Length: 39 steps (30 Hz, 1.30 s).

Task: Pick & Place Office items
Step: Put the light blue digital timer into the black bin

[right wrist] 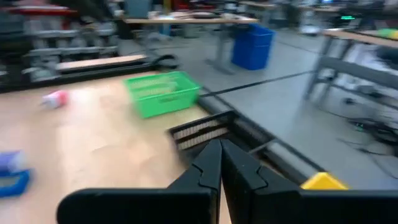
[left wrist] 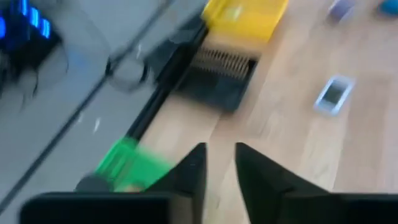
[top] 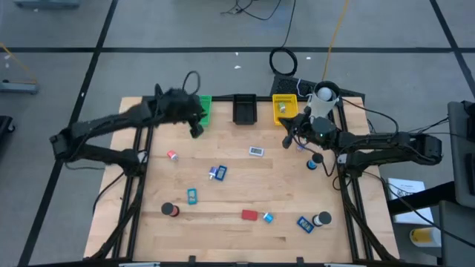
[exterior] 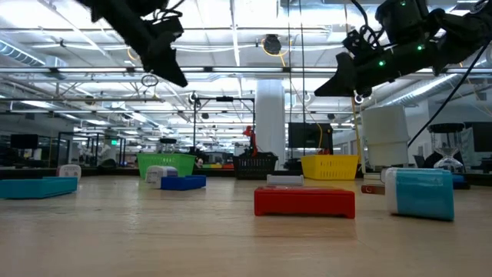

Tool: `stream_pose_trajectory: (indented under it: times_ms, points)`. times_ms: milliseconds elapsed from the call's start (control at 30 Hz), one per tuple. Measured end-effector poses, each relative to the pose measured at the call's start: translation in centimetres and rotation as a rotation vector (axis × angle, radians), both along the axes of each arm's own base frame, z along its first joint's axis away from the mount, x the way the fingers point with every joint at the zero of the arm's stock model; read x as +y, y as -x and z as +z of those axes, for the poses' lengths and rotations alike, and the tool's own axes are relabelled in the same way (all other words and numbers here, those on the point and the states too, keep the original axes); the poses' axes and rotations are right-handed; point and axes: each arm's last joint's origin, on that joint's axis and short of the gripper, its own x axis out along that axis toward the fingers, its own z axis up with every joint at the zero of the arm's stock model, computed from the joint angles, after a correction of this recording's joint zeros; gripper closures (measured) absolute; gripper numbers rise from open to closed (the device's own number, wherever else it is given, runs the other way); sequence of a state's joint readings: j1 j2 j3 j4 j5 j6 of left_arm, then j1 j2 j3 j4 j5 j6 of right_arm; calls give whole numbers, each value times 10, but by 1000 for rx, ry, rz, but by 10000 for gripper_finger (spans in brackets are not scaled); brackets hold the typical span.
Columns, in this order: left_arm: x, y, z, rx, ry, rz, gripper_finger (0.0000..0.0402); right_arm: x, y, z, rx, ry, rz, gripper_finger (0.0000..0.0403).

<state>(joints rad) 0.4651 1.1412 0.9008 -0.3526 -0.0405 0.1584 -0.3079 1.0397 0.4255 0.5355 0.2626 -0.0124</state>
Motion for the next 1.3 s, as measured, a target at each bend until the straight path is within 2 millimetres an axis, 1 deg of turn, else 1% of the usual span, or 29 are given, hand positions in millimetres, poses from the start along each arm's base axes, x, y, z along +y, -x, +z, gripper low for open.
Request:
stream_pose_trajectory:
  times_ms: [100, 133, 200, 300, 367, 400, 500, 633, 767, 867, 1067, 1200, 1300]
  points:
    - [-15, 4, -18, -186, -49, -161, 385, 12, 0, -6, -28, 7, 59, 402]
    - [-19, 6, -24, -241, -61, -213, 393, 16, 0, -7, -47, 12, 80, 402]
    - [-27, 10, -37, -310, -35, -310, 390, 26, 1, -11, -81, 20, 124, 402]
    - [-35, 12, -53, -351, 100, -375, 371, 40, 2, -13, -126, 27, 193, 402]
    - [-41, 11, -56, -339, 177, -377, 363, 48, 3, -14, -135, 28, 234, 402]
    - [-46, 11, -59, -313, 189, -388, 362, 52, 3, -15, -130, 29, 253, 402]
    - [-62, 9, -66, -211, 128, -422, 369, 60, 1, -16, -119, 40, 280, 402]
    - [-87, 6, -71, -118, 29, -452, 390, 67, 0, -19, -93, 57, 262, 402]
    - [-108, 8, -75, -35, 35, -451, 396, 68, -1, -21, -82, 59, 268, 403]
    - [-121, 11, -73, 29, 72, -437, 376, 68, -1, -20, -95, 61, 267, 403]
    - [-145, 17, -71, 147, 89, -515, 311, 68, -1, -19, -107, 65, 267, 403]
    - [-157, 17, -78, 239, 90, -564, 269, 68, -1, -19, -105, 66, 267, 403]
    - [-165, 13, -84, 279, 88, -593, 238, 68, -1, -19, -104, 65, 267, 403]
